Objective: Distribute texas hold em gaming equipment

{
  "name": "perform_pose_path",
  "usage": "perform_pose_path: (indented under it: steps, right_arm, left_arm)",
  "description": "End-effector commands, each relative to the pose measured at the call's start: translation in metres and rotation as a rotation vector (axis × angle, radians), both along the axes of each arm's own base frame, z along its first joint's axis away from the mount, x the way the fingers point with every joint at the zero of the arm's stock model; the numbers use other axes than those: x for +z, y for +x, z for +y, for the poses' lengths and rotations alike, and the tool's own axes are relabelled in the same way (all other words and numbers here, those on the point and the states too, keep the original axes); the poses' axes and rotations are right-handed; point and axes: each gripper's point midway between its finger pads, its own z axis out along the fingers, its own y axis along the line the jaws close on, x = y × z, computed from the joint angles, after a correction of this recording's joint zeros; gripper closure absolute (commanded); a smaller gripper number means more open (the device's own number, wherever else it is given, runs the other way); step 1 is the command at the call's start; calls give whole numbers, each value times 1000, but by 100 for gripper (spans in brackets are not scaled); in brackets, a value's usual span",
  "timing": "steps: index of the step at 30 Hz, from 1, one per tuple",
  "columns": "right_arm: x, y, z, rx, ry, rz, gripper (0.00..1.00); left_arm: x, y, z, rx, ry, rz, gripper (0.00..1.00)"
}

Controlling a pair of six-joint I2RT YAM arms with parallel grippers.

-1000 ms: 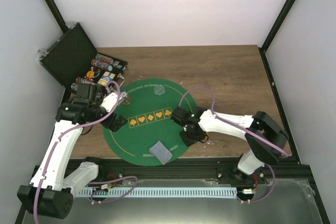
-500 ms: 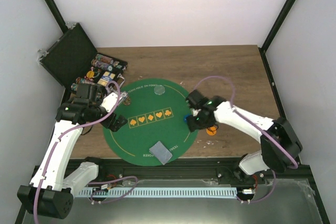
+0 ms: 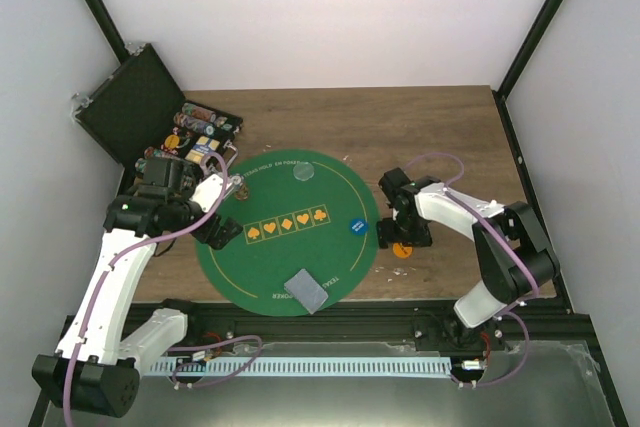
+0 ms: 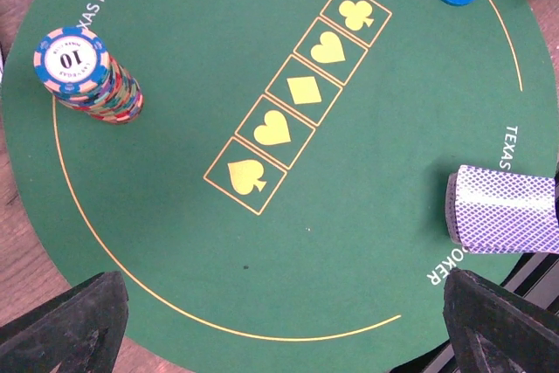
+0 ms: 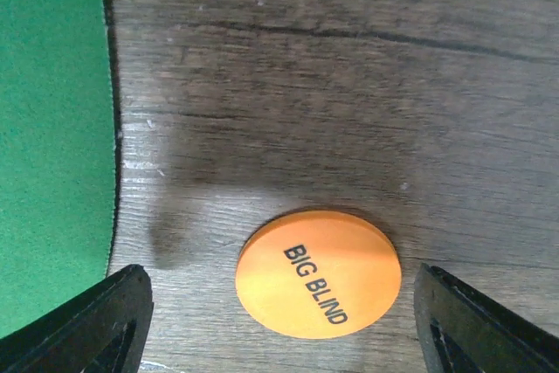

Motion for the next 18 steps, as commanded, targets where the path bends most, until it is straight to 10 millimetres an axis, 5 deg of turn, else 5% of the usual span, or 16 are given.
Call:
perform_pose_path:
  steps: [1,4,8,18]
  right_arm:
    - [1,2,-6,-37,-16,-8,16]
    - [-8,-7,-9,-48,2,33,18]
    - [-19,-18,-16,-63,-32,78,34]
    - [-20,-22,-13,-52,-38,63,53]
  left_arm:
    - [15,1,-2,-13,-16,-35,1]
    - [16,1,-2,-13,-20,-36,0]
    - [17,1,-3,-16,-19,-38,1]
    - [24,1,-5,-26,-36,-45,0]
